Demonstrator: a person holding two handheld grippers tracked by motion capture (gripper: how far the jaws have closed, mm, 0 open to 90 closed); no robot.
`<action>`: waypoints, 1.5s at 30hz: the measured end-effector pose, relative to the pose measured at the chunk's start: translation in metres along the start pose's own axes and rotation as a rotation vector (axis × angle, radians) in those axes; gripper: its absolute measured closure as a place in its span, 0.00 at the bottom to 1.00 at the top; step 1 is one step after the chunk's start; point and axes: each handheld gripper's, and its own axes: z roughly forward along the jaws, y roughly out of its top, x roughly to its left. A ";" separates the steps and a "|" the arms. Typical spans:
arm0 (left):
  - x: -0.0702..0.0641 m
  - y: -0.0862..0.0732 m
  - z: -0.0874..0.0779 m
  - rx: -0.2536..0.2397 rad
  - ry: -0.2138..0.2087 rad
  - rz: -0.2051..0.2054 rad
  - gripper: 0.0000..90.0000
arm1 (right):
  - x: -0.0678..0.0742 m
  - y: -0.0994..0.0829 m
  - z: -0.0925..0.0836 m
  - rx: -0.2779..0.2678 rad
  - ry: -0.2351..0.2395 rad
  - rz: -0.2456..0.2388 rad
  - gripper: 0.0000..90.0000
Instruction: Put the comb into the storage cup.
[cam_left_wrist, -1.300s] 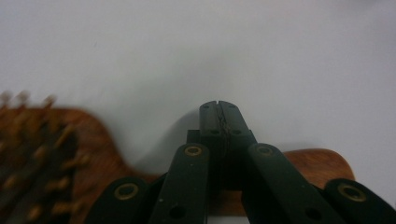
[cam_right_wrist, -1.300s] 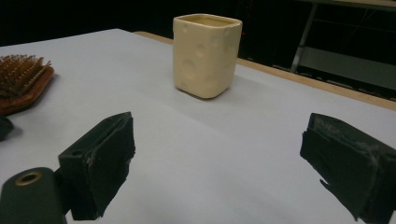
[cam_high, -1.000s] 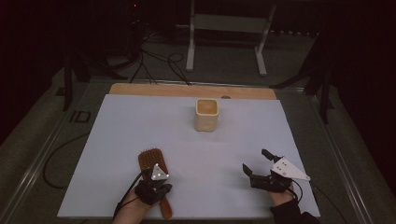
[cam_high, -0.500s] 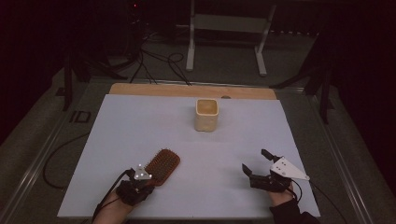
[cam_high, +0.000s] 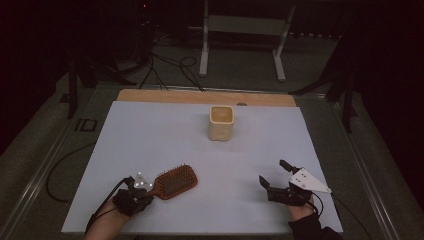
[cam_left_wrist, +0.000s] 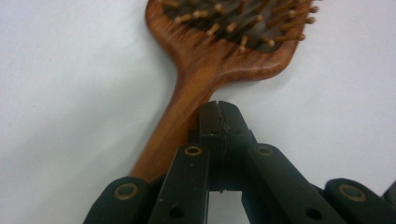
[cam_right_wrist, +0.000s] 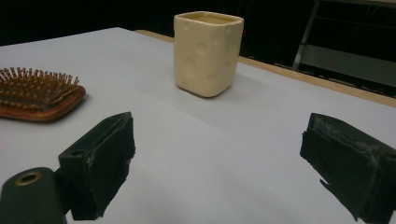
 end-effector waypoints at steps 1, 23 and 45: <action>0.001 0.000 0.000 -0.001 0.004 -0.002 1.00 | 0.000 0.000 0.000 0.000 0.001 -0.001 0.10; 0.024 0.000 -0.039 -0.023 -0.028 0.111 0.85 | 0.001 0.000 0.001 0.004 0.004 -0.003 0.10; 0.020 0.028 -0.018 0.176 -0.141 0.297 0.00 | 0.001 0.000 0.001 0.006 0.009 0.000 0.10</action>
